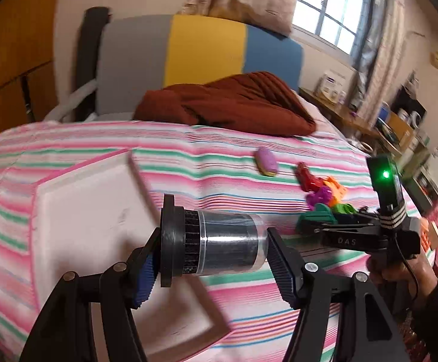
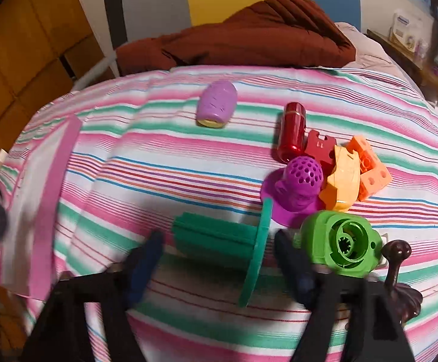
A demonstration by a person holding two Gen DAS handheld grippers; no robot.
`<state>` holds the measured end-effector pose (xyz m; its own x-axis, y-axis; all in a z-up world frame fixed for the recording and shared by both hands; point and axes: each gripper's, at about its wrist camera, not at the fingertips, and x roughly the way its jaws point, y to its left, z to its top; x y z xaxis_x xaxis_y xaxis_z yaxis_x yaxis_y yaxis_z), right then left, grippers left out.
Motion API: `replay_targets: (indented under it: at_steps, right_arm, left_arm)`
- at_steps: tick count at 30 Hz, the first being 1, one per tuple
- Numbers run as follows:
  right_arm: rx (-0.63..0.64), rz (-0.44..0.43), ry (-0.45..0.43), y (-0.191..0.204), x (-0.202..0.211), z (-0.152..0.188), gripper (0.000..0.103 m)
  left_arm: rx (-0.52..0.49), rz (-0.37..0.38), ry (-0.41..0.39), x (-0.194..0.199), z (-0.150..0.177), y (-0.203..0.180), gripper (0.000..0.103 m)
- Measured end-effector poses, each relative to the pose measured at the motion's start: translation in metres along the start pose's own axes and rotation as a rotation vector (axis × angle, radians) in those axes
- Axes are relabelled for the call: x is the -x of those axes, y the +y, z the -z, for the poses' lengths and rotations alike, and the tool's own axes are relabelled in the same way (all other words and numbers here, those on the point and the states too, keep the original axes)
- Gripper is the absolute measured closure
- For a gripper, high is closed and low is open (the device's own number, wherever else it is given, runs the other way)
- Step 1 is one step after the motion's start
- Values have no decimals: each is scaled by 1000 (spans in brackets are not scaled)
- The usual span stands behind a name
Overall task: Organize rigid objects
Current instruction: 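Carry the cylinder to the tray with the left gripper while the right gripper grasps the green spool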
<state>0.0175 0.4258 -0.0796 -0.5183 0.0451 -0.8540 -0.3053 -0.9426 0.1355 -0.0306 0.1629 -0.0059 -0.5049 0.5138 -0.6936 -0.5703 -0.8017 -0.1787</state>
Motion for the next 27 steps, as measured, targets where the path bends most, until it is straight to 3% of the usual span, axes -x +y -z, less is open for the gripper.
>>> replay_targets:
  at_steps: [3,7,12,18,27]
  right_arm:
    - [40,1,-7,5,-2,2,49]
    - [78,-73,-10,16,0,5,49]
    - [118,-52,-1,22,-4,7,49]
    - [129,-44,-3,24,-5,6,49]
    - [147,-33,-6,27,-4,6,49]
  left_arm:
    - [70,-48,-5,9,7,30,36]
    - [139,-113,0,16,17,69,37]
    - [245,-160,22,11,14,120,37]
    - [272,-163,52,-22,-13,154,36]
    - [228,-260,108,-81,-39,187,36]
